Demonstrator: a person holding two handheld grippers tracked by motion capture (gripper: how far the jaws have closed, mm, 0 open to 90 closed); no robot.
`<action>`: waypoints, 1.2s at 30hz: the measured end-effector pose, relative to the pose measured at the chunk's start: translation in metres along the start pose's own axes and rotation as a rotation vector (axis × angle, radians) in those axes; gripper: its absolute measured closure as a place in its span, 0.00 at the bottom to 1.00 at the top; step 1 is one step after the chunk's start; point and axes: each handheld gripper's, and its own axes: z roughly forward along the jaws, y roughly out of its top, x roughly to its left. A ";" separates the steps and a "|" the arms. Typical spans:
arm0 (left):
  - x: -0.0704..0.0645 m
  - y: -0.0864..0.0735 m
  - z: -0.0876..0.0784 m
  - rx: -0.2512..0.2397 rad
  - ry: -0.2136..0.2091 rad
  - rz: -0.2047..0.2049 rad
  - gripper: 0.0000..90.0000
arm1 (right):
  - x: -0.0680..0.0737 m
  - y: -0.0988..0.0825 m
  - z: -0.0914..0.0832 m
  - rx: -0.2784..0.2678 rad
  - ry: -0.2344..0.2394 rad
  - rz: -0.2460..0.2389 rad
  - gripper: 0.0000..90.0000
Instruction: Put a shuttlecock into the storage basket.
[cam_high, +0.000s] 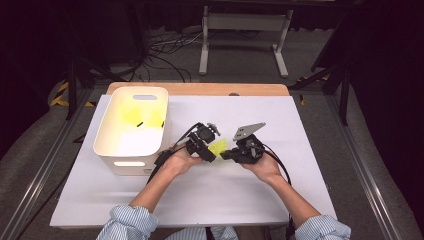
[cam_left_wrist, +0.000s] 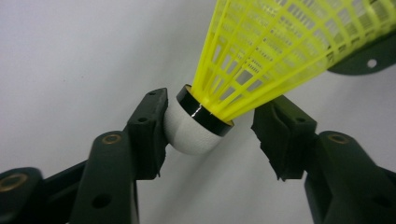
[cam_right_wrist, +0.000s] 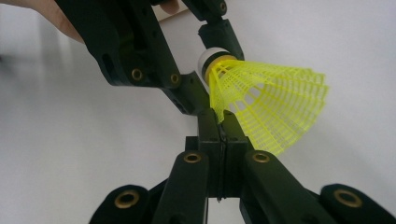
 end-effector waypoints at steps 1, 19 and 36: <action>-0.001 0.000 -0.001 0.001 0.004 -0.005 0.56 | -0.001 -0.001 -0.001 0.000 -0.003 0.005 1.00; -0.004 0.001 -0.005 -0.001 0.050 -0.010 0.70 | -0.005 -0.002 -0.005 -0.021 -0.078 0.031 0.98; -0.004 0.004 -0.006 0.022 0.067 -0.075 0.70 | -0.003 -0.010 -0.017 -0.076 -0.210 0.059 0.63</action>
